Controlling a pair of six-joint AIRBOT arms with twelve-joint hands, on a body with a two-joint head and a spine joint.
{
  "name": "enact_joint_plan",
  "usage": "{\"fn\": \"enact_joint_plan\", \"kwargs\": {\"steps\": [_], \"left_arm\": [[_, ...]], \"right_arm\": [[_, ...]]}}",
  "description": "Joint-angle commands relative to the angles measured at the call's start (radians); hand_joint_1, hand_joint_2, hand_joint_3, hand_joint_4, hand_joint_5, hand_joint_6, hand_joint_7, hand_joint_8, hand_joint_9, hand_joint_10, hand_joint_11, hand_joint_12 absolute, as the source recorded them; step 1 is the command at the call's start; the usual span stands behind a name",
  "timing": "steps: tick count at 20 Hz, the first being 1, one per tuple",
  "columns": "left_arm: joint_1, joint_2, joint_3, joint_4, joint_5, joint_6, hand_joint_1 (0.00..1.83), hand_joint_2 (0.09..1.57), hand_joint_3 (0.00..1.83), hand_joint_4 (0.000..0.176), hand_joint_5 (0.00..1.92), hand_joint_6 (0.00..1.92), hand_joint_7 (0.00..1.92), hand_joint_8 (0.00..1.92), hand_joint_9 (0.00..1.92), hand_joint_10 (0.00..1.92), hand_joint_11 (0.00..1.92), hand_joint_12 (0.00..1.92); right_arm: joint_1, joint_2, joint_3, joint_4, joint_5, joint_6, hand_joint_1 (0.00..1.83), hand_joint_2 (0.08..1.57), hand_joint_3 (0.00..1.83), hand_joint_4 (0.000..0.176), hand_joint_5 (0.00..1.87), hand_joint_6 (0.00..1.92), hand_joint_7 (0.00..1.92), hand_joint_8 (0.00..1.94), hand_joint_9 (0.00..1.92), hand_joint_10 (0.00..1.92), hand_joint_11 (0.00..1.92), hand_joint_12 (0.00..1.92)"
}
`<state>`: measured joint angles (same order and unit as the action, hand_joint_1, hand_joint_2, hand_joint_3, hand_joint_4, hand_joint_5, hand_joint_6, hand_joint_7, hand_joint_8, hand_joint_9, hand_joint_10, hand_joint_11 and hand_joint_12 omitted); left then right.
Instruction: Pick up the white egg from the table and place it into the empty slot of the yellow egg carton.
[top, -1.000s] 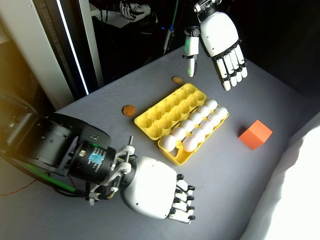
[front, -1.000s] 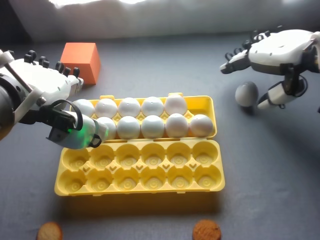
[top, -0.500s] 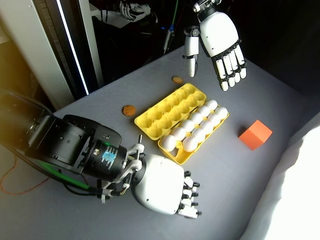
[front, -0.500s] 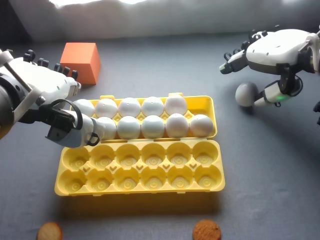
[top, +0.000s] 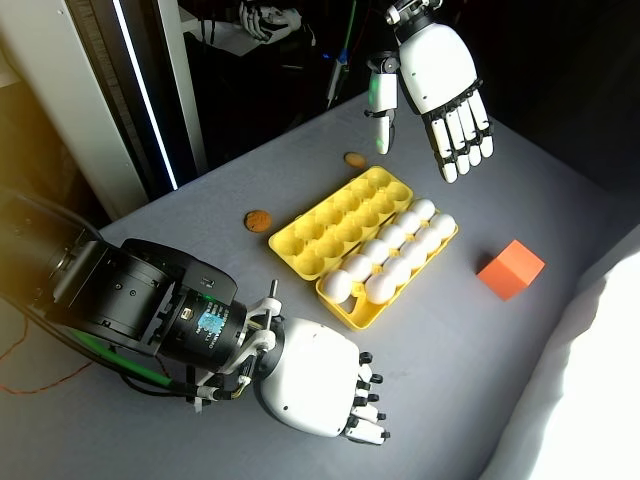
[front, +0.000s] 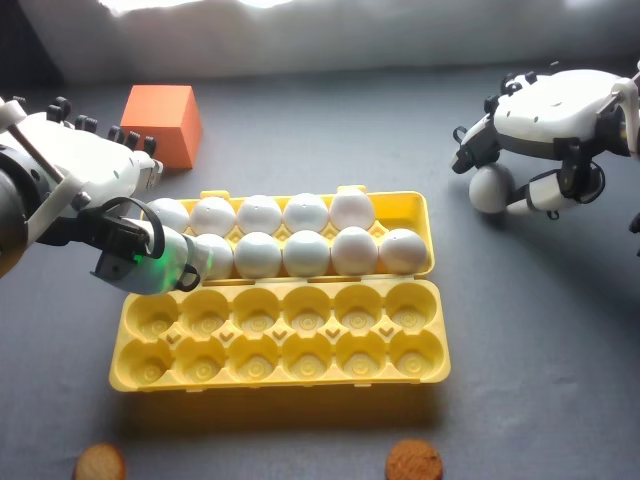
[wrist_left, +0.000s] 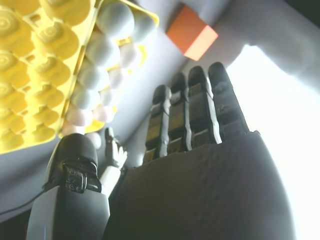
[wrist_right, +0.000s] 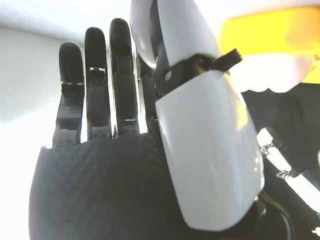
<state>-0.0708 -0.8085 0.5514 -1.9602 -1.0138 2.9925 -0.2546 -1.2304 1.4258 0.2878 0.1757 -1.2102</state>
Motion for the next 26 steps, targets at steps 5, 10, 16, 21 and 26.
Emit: {"fn": "enact_joint_plan", "kwargs": {"steps": [5, 10, 16, 21, 26], "left_arm": [[-0.011, 0.007, -0.003, 0.082, -0.005, 0.005, 0.0, 1.25, 0.0, 0.0, 0.21, 0.0, 0.25, 0.01, 0.21, 0.01, 0.0, 0.37], [-0.01, 0.007, -0.003, 0.084, -0.004, 0.005, 0.0, 1.26, 0.0, 0.0, 0.22, 0.0, 0.25, 0.0, 0.21, 0.0, 0.0, 0.38], [-0.004, 0.007, 0.002, 0.078, -0.019, 0.005, 0.0, 1.26, 0.0, 0.0, 0.23, 0.0, 0.27, 0.01, 0.23, 0.01, 0.0, 0.39], [0.005, 0.007, 0.003, 0.078, -0.023, 0.005, 0.0, 1.26, 0.0, 0.0, 0.2, 0.0, 0.24, 0.0, 0.2, 0.0, 0.0, 0.3], [0.005, 0.007, -0.001, 0.085, -0.022, 0.005, 0.0, 1.27, 0.0, 0.0, 0.2, 0.0, 0.23, 0.0, 0.18, 0.01, 0.0, 0.27]], "right_arm": [[-0.005, 0.008, 0.006, 0.0, 0.103, -0.004, 1.23, 1.17, 0.01, 0.0, 0.49, 0.55, 0.59, 0.61, 0.35, 0.99, 0.0, 1.7], [-0.005, 0.008, 0.006, -0.001, 0.105, -0.005, 1.31, 1.23, 0.0, 0.0, 0.59, 0.6, 0.73, 1.38, 0.48, 0.96, 0.2, 1.71], [-0.004, 0.009, 0.006, -0.018, 0.114, -0.007, 1.35, 1.19, 0.0, 0.0, 0.75, 1.19, 0.91, 1.22, 0.75, 1.41, 0.49, 1.63], [-0.004, 0.009, 0.006, -0.036, 0.13, -0.007, 1.35, 1.18, 0.0, 0.0, 0.78, 1.15, 0.88, 1.24, 0.76, 1.41, 0.48, 1.62], [-0.007, 0.009, 0.006, -0.036, 0.149, -0.007, 1.35, 1.19, 0.0, 0.0, 0.77, 1.14, 0.89, 1.23, 0.74, 1.44, 0.46, 1.67]]}}
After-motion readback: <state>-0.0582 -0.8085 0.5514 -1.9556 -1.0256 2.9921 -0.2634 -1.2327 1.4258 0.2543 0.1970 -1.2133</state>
